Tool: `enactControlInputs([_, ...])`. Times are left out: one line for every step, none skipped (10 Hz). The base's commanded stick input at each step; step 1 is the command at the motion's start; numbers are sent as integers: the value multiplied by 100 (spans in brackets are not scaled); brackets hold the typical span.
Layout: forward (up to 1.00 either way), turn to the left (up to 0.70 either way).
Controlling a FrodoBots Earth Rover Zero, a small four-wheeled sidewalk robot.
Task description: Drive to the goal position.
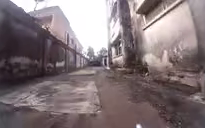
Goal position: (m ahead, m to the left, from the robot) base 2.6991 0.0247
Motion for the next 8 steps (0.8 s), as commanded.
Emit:
enactControlInputs([100,0])
enactControlInputs([100,1])
enactControlInputs([100,1])
enactControlInputs([100,1])
enactControlInputs([100,1])
enactControlInputs([100,1])
enactControlInputs([100,1])
enactControlInputs([100,1])
